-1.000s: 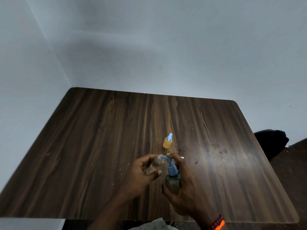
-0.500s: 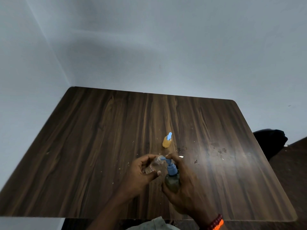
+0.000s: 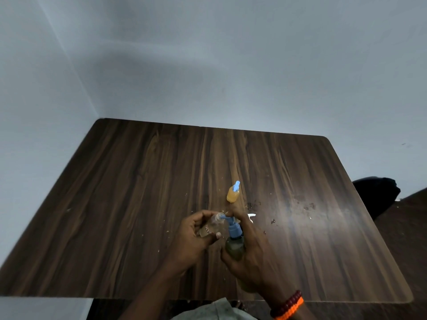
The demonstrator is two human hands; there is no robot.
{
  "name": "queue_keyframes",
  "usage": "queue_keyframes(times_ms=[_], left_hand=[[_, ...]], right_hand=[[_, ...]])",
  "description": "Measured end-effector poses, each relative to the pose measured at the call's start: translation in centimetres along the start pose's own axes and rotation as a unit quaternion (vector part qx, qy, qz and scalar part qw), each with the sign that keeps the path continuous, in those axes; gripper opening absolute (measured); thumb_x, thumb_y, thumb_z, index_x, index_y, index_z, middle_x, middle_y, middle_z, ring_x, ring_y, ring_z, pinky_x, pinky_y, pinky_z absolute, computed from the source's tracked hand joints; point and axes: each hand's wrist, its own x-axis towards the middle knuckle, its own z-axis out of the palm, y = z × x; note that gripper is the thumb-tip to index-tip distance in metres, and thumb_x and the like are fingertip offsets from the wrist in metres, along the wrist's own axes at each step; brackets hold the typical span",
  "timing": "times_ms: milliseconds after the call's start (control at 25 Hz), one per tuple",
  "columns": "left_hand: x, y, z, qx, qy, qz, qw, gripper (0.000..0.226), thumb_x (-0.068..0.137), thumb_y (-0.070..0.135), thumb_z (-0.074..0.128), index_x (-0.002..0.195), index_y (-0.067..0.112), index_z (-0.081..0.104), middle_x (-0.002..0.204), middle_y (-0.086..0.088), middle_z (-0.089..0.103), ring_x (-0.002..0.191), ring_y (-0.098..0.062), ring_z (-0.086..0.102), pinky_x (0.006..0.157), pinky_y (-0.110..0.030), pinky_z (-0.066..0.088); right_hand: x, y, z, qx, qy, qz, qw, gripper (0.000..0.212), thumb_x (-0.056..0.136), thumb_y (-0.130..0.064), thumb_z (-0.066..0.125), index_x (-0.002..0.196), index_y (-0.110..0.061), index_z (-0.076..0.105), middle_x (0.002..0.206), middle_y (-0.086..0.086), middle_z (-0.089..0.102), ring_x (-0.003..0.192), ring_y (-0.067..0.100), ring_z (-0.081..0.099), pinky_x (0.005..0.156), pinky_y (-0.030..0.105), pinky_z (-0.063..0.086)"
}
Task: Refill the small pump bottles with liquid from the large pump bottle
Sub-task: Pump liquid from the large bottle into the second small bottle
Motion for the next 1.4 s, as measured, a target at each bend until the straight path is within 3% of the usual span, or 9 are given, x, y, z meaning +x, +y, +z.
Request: queue_keyframes(times_ms=[80, 320, 480, 560, 720, 960, 1240, 1400], left_hand=[[-0.1, -0.1, 0.0, -0.006, 0.004, -0.005, 1.000, 0.038, 0.082, 0.004, 0.084, 0.117, 0.017, 0.073, 0.118, -0.001, 0.080, 0.113, -0.020, 0.075, 0.097, -0.040, 0.063], [0.2, -0.2, -0.4, -0.027, 0.022, -0.022, 0.999, 0.042, 0.083, 0.005, 0.084, 0.120, 0.020, 0.072, 0.120, -0.001, 0.079, 0.115, -0.020, 0.075, 0.098, -0.042, 0.061], [0.5, -0.4, -0.9, -0.021, 0.031, -0.017, 0.999, 0.042, 0.081, 0.003, 0.086, 0.113, 0.029, 0.075, 0.118, -0.001, 0.080, 0.113, -0.020, 0.076, 0.093, -0.033, 0.062], [0.5, -0.6, -1.1, -0.012, 0.030, -0.022, 0.999, 0.043, 0.081, 0.004, 0.086, 0.115, 0.027, 0.074, 0.119, -0.001, 0.080, 0.114, -0.019, 0.075, 0.094, -0.036, 0.062], [0.7, -0.5, -1.4, -0.024, 0.041, -0.026, 0.999, 0.045, 0.081, 0.006, 0.086, 0.122, 0.016, 0.071, 0.119, -0.001, 0.080, 0.113, -0.018, 0.076, 0.091, -0.032, 0.064], [0.7, -0.3, -1.8, 0.005, 0.043, -0.016, 0.999, 0.041, 0.081, -0.003, 0.083, 0.114, 0.018, 0.073, 0.114, -0.003, 0.080, 0.111, -0.019, 0.076, 0.094, -0.035, 0.063], [0.9, -0.8, -2.0, -0.018, 0.054, -0.023, 0.998, 0.042, 0.080, 0.000, 0.084, 0.118, 0.014, 0.072, 0.117, -0.002, 0.080, 0.113, -0.019, 0.076, 0.092, -0.034, 0.063], [0.9, -1.1, -2.0, -0.008, 0.042, -0.023, 0.999, 0.040, 0.080, -0.001, 0.084, 0.114, 0.018, 0.073, 0.116, -0.002, 0.080, 0.113, -0.020, 0.075, 0.096, -0.039, 0.062]], right_hand=[[0.3, 0.0, 0.1, 0.002, 0.002, 0.004, 1.000, 0.075, 0.087, -0.039, 0.076, 0.148, -0.022, 0.037, 0.134, -0.004, 0.059, 0.113, 0.013, 0.064, 0.099, 0.036, 0.056], [0.9, 0.2, 0.7, -0.004, -0.004, -0.012, 1.000, 0.085, 0.086, -0.038, 0.077, 0.155, -0.024, 0.030, 0.152, -0.007, 0.048, 0.136, 0.011, 0.051, 0.113, 0.037, 0.046], [1.6, 0.2, 1.2, -0.002, 0.004, -0.015, 1.000, 0.073, 0.086, -0.037, 0.077, 0.147, -0.028, 0.038, 0.136, -0.009, 0.057, 0.113, 0.010, 0.062, 0.096, 0.037, 0.057], [2.0, 0.2, 1.2, -0.004, 0.002, -0.010, 1.000, 0.073, 0.085, -0.038, 0.076, 0.146, -0.032, 0.036, 0.131, -0.010, 0.057, 0.106, 0.008, 0.062, 0.091, 0.036, 0.058], [2.4, -0.1, 1.2, -0.009, -0.016, -0.017, 1.000, 0.082, 0.085, -0.042, 0.073, 0.151, -0.043, 0.024, 0.137, -0.011, 0.053, 0.111, 0.007, 0.060, 0.092, 0.031, 0.058], [2.2, 0.0, 1.6, -0.015, -0.004, -0.009, 1.000, 0.070, 0.087, -0.042, 0.073, 0.145, -0.034, 0.035, 0.126, -0.009, 0.056, 0.103, 0.009, 0.061, 0.089, 0.034, 0.059], [2.2, -0.2, 1.8, -0.018, -0.015, -0.009, 1.000, 0.082, 0.087, -0.045, 0.072, 0.154, -0.037, 0.026, 0.142, -0.014, 0.047, 0.116, 0.007, 0.056, 0.100, 0.029, 0.052], [2.3, -0.1, 1.9, -0.020, -0.009, -0.006, 1.000, 0.069, 0.087, -0.042, 0.073, 0.144, -0.037, 0.035, 0.130, -0.011, 0.055, 0.105, 0.006, 0.060, 0.090, 0.030, 0.057]])
